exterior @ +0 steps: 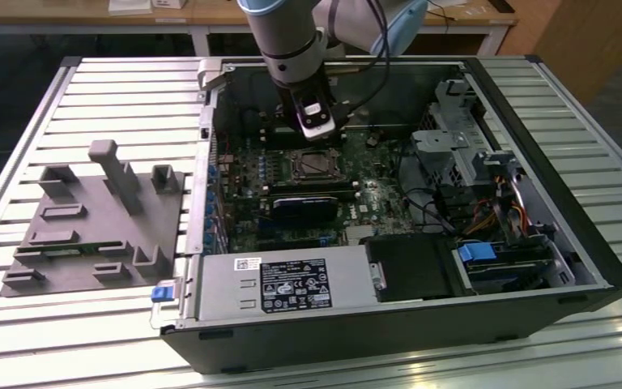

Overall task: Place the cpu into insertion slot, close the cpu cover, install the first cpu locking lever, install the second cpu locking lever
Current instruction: 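Install the first cpu locking lever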

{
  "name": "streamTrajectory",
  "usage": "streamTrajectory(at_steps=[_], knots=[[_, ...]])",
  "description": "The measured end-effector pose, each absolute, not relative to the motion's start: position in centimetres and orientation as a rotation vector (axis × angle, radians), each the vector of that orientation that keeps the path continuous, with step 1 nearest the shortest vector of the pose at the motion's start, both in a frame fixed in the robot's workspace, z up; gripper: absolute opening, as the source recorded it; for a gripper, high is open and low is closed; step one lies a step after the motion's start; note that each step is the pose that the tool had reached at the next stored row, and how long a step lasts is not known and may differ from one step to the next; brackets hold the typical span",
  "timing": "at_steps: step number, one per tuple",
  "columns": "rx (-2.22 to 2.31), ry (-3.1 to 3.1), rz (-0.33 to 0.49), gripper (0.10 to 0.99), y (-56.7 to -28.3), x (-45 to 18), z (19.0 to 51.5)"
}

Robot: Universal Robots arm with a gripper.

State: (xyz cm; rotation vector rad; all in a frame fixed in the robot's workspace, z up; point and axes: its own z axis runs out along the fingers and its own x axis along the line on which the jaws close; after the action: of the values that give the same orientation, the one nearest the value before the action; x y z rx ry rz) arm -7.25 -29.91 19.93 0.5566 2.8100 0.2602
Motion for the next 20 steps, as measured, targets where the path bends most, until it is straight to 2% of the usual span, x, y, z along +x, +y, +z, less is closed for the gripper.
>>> streamTrajectory(at_steps=[11, 20], knots=[[0.566, 2.842, 0.253, 0.102, -29.92, -7.17, 19.94], [0.567, 2.843, 0.279, 0.102, -29.87, -7.15, 19.93]])
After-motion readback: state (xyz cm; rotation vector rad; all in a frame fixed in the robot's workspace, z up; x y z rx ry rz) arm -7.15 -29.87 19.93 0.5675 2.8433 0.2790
